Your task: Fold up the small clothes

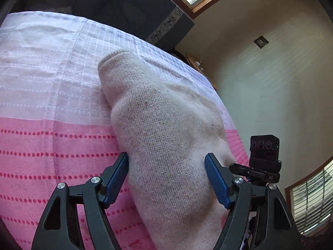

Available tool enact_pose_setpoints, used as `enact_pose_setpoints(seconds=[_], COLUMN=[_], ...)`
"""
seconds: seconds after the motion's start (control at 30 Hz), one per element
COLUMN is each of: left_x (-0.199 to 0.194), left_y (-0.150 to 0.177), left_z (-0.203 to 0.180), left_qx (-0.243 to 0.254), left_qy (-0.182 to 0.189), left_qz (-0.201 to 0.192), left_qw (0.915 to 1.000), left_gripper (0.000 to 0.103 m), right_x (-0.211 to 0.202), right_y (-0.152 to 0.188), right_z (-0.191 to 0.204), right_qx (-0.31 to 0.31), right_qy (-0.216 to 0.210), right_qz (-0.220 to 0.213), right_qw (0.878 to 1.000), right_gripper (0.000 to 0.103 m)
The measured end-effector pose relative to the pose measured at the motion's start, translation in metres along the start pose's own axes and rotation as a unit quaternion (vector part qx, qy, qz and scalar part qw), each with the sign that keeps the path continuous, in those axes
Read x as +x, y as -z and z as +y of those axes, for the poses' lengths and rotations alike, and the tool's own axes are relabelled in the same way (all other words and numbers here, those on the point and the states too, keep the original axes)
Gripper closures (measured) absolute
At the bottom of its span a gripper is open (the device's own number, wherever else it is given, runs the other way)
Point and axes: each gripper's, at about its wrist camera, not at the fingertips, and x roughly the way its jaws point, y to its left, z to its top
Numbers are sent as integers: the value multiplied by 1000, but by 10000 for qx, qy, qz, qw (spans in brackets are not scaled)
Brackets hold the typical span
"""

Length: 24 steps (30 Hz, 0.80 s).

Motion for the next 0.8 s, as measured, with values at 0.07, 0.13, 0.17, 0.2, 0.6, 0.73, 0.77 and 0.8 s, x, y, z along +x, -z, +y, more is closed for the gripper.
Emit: enact_pose_setpoints(seconds=[0.07,0.13,0.17,0.2,0.6,0.73,0.77,0.8], left_x=[6,8,10,12,20,16,16,16], left_y=[-5,-9,-9,-9,16,16,16,16], left_z=[12,15,13,10,-11,-8,-9,-10], left_qx=[-199,-210,-172,-107,403,485,510,530], left_qy=[284,405,357,297,312,427,431,439], left_qz=[187,230,268,307,626,824,832,835], left_qw=[9992,9987,9989,9990,9967,9945,9943,9941], left_gripper=[28,27,27,25,10,10,10,10], right_x=[1,3,5,7,6,7,9,11], right_y=[-4,-7,-9,-12,-11,0,0,-2], right_z=[-3,-5,-5,-5,9,3,5,6], right_qx=[-52,-109,-77,-52,-148,123,60,80], right_qy=[-110,-127,-140,-155,372,-284,-266,-232], right_qz=[83,147,135,136,439,1165,1159,1129], right_qw=[9999,9998,9998,9998,9982,9927,9929,9933], right_gripper=[29,31,31,29,27,26,25,25])
